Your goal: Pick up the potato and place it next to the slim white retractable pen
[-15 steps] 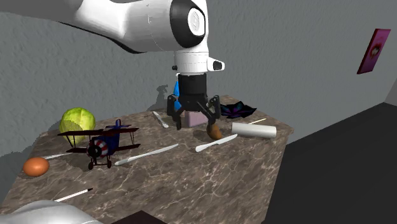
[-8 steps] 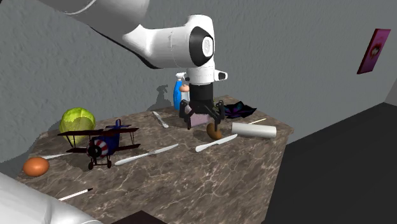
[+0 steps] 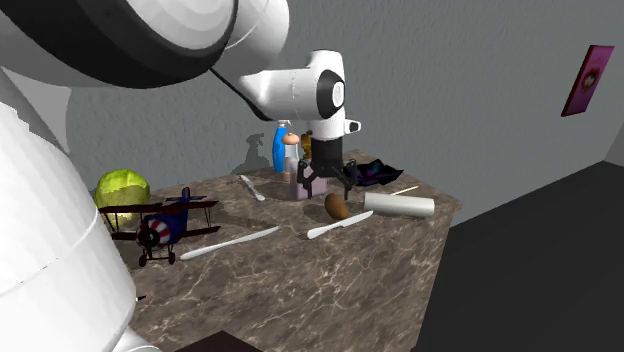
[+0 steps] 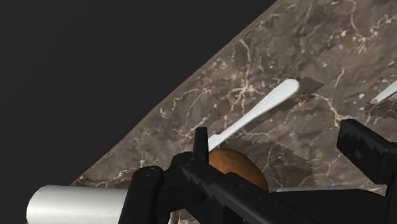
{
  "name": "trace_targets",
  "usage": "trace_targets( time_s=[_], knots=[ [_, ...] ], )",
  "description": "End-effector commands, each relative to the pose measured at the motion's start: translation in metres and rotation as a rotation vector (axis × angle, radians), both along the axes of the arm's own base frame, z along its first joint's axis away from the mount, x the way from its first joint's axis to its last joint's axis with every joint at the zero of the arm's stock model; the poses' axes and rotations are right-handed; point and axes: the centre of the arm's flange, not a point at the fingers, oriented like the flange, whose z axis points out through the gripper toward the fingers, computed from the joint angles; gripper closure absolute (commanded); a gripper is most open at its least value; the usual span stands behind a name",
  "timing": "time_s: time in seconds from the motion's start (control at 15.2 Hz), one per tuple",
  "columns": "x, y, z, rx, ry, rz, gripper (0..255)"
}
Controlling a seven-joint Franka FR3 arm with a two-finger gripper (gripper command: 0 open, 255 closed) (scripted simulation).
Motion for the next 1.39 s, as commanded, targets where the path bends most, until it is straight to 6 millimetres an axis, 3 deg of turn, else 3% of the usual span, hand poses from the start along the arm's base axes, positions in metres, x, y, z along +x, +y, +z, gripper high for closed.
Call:
trace_targets(
  time_s=[0.0,0.59,1.12,1.32],
  knots=[
    [0.024,0.006,-0.012,0.002,-0.009,0.011,0],
    [0.124,0.028,-0.058,0.012,-0.045,0.062,0],
    [0.126,0.026,-0.098,0.012,-0.045,0.062,0],
    [0.126,0.026,-0.098,0.012,-0.045,0.062,0]
  ],
)
